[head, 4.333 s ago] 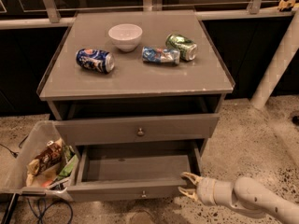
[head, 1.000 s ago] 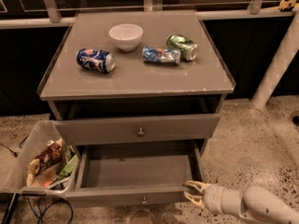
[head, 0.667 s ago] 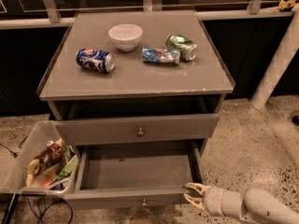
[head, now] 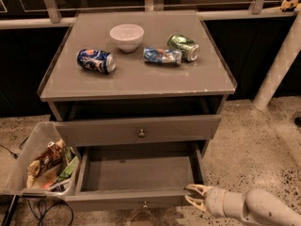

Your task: Open middle drawer

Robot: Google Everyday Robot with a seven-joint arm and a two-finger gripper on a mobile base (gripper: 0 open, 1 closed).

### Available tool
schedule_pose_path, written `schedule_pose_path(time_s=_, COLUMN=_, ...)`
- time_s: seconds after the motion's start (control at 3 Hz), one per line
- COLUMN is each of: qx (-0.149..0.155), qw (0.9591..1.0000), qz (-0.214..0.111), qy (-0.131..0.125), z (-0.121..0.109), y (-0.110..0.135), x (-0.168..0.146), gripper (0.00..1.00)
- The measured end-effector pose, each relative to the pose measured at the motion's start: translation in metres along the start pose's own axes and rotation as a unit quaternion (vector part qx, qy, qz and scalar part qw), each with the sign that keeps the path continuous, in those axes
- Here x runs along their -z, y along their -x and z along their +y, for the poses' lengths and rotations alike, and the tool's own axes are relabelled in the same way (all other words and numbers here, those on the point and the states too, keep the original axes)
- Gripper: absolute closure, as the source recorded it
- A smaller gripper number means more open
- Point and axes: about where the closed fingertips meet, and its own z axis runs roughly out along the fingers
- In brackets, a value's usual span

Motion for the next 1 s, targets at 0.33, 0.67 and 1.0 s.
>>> schedule_pose_path(time_s=0.33, qx=0.000, qw=1.0000, qz=0.000, qy=0.000, z=0.0000, y=0.0000, x=0.0000, gripper=0.13)
schedule_pose_path(time_s=0.67, qx=0.000, qw=1.0000, qz=0.000, qy=0.000, z=0.0000, y=0.0000, x=-0.0001, gripper=0.00)
schedule_pose_path(time_s=1.0, qx=0.000, qw=1.0000, qz=0.000, qy=0.000, z=0.0001, y=0.0001, x=-0.0001, gripper=0.00)
